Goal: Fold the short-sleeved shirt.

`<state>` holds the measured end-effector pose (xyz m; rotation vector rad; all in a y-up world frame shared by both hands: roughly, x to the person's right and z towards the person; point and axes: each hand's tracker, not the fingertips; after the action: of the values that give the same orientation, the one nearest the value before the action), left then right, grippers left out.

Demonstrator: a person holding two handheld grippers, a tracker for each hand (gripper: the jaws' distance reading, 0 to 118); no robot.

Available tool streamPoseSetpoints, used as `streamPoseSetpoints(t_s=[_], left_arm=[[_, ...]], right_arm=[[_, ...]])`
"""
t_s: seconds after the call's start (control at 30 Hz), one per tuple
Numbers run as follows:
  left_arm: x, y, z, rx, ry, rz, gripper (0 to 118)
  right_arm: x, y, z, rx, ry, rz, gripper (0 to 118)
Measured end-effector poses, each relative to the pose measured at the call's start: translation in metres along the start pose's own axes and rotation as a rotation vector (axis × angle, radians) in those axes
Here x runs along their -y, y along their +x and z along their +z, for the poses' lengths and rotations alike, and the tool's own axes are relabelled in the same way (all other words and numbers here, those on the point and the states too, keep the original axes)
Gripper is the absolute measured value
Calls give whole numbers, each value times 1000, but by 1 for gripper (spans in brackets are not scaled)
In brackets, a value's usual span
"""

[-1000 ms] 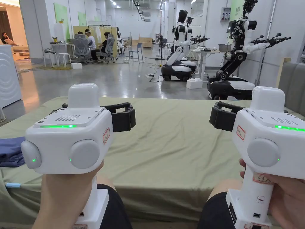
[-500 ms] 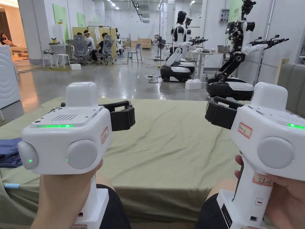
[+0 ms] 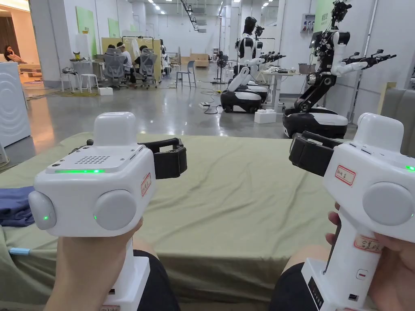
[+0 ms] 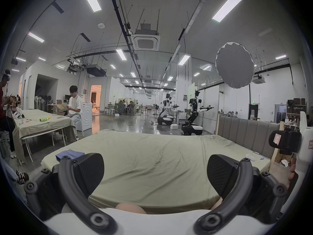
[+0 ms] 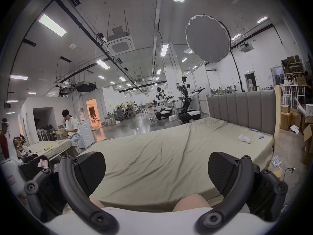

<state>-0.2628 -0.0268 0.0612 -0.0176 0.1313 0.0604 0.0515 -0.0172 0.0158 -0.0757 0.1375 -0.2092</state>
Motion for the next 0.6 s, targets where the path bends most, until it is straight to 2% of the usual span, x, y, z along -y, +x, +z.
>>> streamPoseSetpoints(t_s=[0.2, 0.37, 0.6], left_arm=[[-1, 1, 1, 2, 4, -5, 118], [-2, 1, 2, 1, 11, -1, 118], [-1, 0, 2, 2, 2, 1, 118]], right_arm=[[-3, 1, 0, -13, -23, 8, 118], [-6, 1, 1, -21, -31, 52, 118], [-6, 0, 1, -38, -38, 53, 118]])
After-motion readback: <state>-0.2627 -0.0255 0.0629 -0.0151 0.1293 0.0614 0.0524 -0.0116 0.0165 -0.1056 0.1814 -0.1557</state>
